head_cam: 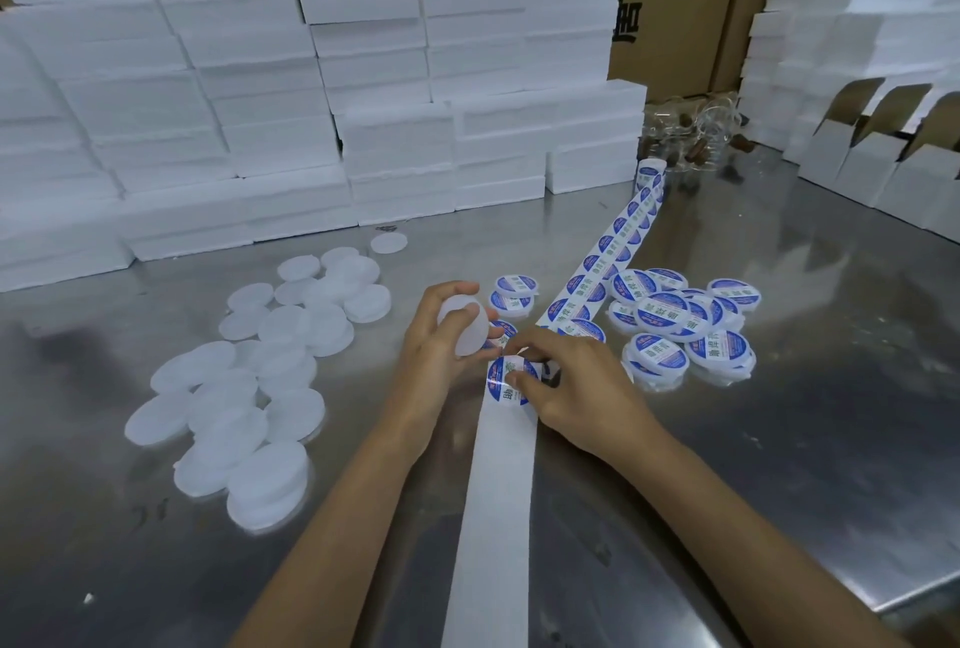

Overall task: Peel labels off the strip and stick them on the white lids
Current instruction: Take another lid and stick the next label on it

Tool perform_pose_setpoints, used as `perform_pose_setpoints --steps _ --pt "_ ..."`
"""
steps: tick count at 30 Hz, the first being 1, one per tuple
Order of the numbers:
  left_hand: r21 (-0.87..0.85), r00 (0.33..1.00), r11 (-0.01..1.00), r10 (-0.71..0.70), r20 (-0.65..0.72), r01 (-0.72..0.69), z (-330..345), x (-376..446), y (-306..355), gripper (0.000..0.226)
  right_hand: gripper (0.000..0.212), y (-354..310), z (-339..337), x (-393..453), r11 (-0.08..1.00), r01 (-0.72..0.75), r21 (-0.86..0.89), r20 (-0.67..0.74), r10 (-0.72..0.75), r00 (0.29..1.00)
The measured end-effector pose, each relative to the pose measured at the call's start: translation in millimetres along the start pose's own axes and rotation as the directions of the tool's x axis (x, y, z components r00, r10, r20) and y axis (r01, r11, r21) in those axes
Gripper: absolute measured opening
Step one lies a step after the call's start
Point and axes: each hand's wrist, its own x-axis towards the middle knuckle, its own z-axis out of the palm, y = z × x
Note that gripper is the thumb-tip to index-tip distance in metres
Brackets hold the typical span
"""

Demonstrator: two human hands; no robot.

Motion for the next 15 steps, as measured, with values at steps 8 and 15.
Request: perform_pose_setpoints --steps 8,15 --pt "0.046 0.994 0.999 0.020 0.112 -0.025 -5.1 -1.2 -1.8 0.022 0.018 -5.2 -1.0 -2.4 0.997 0.050 -0.055 0.017 -0.049 0.999" --pt "-0.021 0.991 0.992 -0.125 0.057 0.126 0.4 3.1 -1.7 0.021 0.016 -5.4 -7.0 -4.7 0.979 -0.018 0.205 -0.031 0.025 0.999"
